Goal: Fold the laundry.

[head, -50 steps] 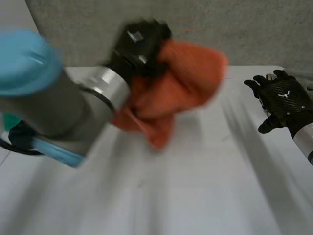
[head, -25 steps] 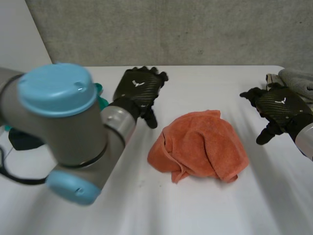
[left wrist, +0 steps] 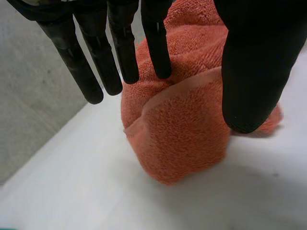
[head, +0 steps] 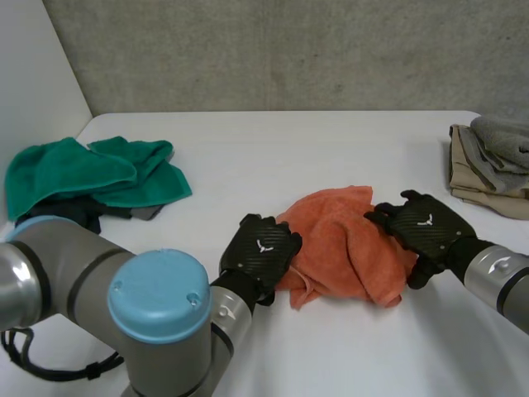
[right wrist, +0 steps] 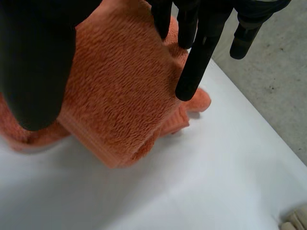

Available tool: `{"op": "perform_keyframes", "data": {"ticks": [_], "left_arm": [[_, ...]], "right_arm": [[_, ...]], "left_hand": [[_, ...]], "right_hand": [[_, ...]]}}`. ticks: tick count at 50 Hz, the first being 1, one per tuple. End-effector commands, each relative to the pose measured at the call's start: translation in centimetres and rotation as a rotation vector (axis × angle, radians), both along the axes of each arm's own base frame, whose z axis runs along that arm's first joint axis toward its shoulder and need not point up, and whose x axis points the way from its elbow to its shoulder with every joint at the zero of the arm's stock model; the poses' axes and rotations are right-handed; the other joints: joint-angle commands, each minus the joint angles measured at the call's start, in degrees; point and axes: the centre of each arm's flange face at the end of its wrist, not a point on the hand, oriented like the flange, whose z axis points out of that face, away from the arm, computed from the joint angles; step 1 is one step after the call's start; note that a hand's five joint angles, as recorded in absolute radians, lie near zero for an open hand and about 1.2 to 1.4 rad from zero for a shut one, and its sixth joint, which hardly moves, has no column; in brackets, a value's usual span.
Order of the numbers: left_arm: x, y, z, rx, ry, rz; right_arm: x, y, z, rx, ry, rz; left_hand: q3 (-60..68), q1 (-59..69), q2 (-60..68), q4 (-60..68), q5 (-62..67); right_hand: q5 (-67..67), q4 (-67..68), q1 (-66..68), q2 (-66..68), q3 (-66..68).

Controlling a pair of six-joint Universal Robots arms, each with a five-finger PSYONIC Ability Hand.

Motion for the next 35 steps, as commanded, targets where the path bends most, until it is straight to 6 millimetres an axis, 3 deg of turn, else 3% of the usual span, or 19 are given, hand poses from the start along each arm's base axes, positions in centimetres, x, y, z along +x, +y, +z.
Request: {"op": "perform_keyframes", "data": {"ticks": [1, 7, 8, 11, 13, 15, 18, 20, 21, 22, 23, 25, 26, 27, 28, 31, 33, 35], "left_arm": [[-1.4, -0.8, -1.5, -0.112, -0.034, -0.063], [-2.4, -1.7, -3.7, -0.154, -0.09, -0.085], [-2.4, -1.8, -3.8, -0.158, -0.096, -0.085], [-2.6, -2.1, -4.1, -0.162, -0.1, -0.086], [-2.8, -2.3, -4.1, -0.167, -0.099, -0.084], [-2.8, -2.4, -3.7, -0.174, -0.092, -0.079], [-2.7, -2.4, -3.0, -0.185, -0.082, -0.071], [-2.5, -2.5, -0.8, -0.22, -0.047, -0.053], [-1.9, -2.7, 2.2, -0.262, 0.005, -0.016], [-1.5, -2.8, 3.7, -0.284, 0.032, 0.006], [-1.1, -2.9, 5.2, -0.306, 0.057, 0.025], [0.1, -2.7, 9.7, -0.366, 0.153, 0.069], [0.4, -2.6, 10.9, -0.38, 0.181, 0.078], [1.1, -2.1, 13.5, -0.404, 0.255, 0.087], [1.5, -1.7, 14.9, -0.412, 0.302, 0.086], [3.0, -0.8, 18.3, -0.42, 0.41, 0.092], [3.7, -0.7, 19.1, -0.416, 0.426, 0.102], [4.7, -1.2, 19.7, -0.408, 0.421, 0.131]], "right_arm": [[0.1, -0.8, -1.1, -0.022, -0.002, -0.001], [0.2, -1.0, -1.1, -0.034, -0.007, -0.001], [0.2, -1.0, -1.0, -0.033, -0.012, -0.003], [0.2, -1.0, -1.0, -0.034, -0.013, -0.002], [0.2, -1.2, -0.9, -0.039, -0.014, -0.003], [0.2, -1.4, -0.7, -0.052, -0.015, -0.006], [0.1, -2.2, -0.1, -0.083, -0.011, -0.023], [0.0, -2.9, 0.9, -0.116, -0.009, -0.046], [-0.1, -3.2, 1.4, -0.13, -0.011, -0.058], [-0.1, -3.5, 2.1, -0.147, -0.017, -0.071], [0.0, -4.0, 4.5, -0.199, -0.047, -0.109], [-0.1, -4.3, 6.9, -0.239, -0.085, -0.144], [-0.2, -4.4, 8.6, -0.261, -0.115, -0.168], [-0.4, -4.5, 11.3, -0.294, -0.165, -0.195], [-0.5, -4.6, 12.3, -0.304, -0.181, -0.207], [-0.7, -4.8, 15.5, -0.313, -0.225, -0.226], [-0.9, -5.0, 17.1, -0.316, -0.232, -0.241], [-1.0, -5.4, 17.5, -0.307, -0.225, -0.247]], "left_hand": [[4.86, 4.71, 4.9, 4.82, 5.09], [10.22, 10.07, 10.26, 10.19, 10.45], [12.41, 12.26, 12.45, 12.38, 12.64], [31.04, 30.89, 31.08, 31.01, 31.27], [46.99, 46.84, 47.02, 46.95, 47.21], [47.06, 46.91, 47.1, 47.03, 47.29], [47.06, 46.91, 47.1, 47.03, 47.29], [47.06, 46.91, 47.1, 47.03, 47.29], [47.06, 46.91, 47.1, 47.03, 47.29], [47.06, 46.91, 47.1, 47.03, 47.29], [47.06, 46.91, 47.1, 47.03, 47.29], [47.06, 46.91, 47.1, 47.03, 47.29], [47.06, 46.91, 47.1, 47.03, 47.29], [47.06, 46.91, 47.1, 47.03, 47.29], [47.06, 46.91, 47.1, 47.03, 47.29], [47.06, 46.91, 47.1, 47.03, 47.29], [47.06, 46.91, 47.1, 47.03, 47.29], [47.06, 46.91, 47.1, 47.03, 47.29]], "right_hand": [[11.14, 11.52, 12.21, 11.97, -19.16], [21.07, 21.45, 22.13, 21.89, -9.24], [27.58, 27.96, 28.65, 28.4, -2.72], [35.53, 35.91, 36.59, 36.35, 5.22], [50.62, 51.01, 51.69, 51.45, 20.32], [63.74, 64.13, 64.81, 64.57, 33.44], [64.25, 64.64, 65.32, 65.08, 33.95], [64.25, 64.64, 65.32, 65.08, 33.95], [64.25, 64.64, 65.32, 65.08, 33.95], [64.25, 64.64, 65.32, 65.08, 33.95], [64.25, 64.64, 65.32, 65.08, 33.95], [64.25, 64.64, 65.32, 65.08, 33.95], [64.25, 64.64, 65.32, 65.08, 33.95], [64.25, 64.64, 65.32, 65.08, 33.95], [64.25, 64.64, 65.32, 65.08, 33.95], [64.25, 64.64, 65.32, 65.08, 33.95], [64.25, 64.64, 65.32, 65.08, 33.95], [64.25, 64.64, 65.32, 65.08, 33.95]]}}
